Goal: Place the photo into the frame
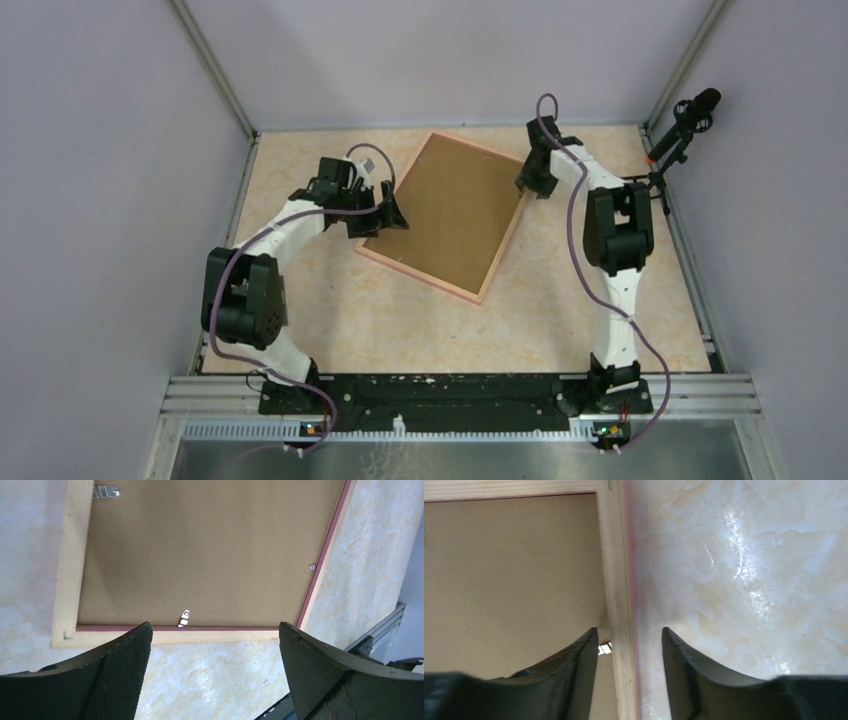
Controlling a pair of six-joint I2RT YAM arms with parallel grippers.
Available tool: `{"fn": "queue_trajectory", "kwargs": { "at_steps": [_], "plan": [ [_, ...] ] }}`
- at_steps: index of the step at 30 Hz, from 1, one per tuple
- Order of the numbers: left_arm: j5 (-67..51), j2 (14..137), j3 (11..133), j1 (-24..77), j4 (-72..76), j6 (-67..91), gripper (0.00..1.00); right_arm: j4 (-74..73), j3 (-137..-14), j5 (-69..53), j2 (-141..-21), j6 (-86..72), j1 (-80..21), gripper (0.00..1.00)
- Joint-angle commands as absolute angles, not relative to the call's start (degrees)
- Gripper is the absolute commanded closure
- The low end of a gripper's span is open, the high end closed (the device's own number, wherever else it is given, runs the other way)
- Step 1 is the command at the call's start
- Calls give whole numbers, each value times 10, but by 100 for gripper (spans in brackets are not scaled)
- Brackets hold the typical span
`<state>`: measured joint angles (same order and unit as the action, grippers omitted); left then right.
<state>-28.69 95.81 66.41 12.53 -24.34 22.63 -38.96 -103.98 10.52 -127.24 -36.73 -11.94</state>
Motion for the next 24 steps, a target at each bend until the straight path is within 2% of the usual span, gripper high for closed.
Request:
{"fn": "queue_trajectory", "kwargs": {
  "at_steps": [1,2,4,8,13,18,21,22,24],
  "plan": [
    [-223,881,640,129,-215,222,1,-392,-1030,136,-1273,-410,-107,63],
    [-210,872,637,130,-216,223,1,-386,-1015,130,-1268,-417,-107,70],
    [-198,859,634,133,-226,243,1,-356,-964,106,-1241,-436,-108,79],
    [-239,802,576,133,-210,320,1,-285,-840,85,-1175,-484,-108,100],
    [-222,746,470,132,-173,385,1,-200,-662,70,-1066,-577,-108,100],
    [-274,801,445,131,-145,403,1,-79,-491,-24,-978,-667,-116,100],
    [-299,838,459,131,-125,408,1,-53,-413,-31,-926,-696,-137,100],
    [-299,850,466,131,-121,405,1,-51,-397,-27,-909,-702,-148,98],
    [-297,879,488,129,-125,394,1,-63,-377,-17,-880,-705,-177,89]
  ]
}}
